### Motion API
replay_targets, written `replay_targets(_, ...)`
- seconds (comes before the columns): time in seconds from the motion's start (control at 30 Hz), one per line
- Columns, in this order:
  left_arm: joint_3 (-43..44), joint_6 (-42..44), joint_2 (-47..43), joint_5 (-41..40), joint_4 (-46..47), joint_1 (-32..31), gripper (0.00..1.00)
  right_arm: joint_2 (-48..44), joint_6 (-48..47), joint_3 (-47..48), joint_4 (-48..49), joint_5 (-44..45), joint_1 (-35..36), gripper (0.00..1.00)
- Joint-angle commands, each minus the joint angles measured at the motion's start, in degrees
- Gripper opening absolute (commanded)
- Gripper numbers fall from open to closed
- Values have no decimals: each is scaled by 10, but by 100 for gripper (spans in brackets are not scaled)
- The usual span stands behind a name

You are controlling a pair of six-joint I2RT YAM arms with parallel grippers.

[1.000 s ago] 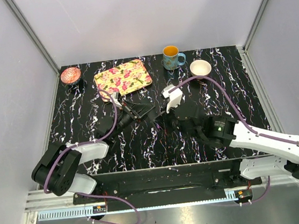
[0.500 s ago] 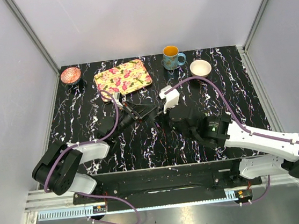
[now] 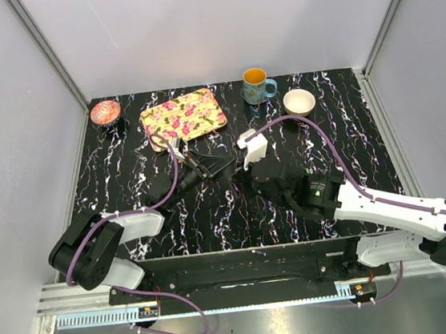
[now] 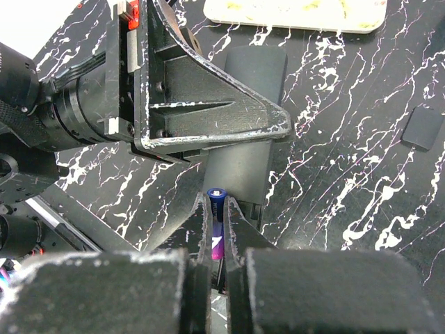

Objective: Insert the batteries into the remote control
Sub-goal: Load the battery into the remote control.

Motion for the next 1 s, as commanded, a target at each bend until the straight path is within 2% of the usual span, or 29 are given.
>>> replay_targets(0.0, 36, 3, -1, -18, 116, -3, 0, -10, 18, 0, -16, 14, 8, 0)
replay_targets(0.37, 53, 47, -23, -34, 88, -2, 0, -13, 46, -1, -47, 1, 10, 0)
replay_targets(0.87, 60, 45, -35, -58, 107, -2, 0, 31, 74, 22, -100, -3, 9, 0)
replay_targets(0.97, 61, 48, -39, -55, 97, -2, 0, 35, 77, 31, -107, 9, 9, 5)
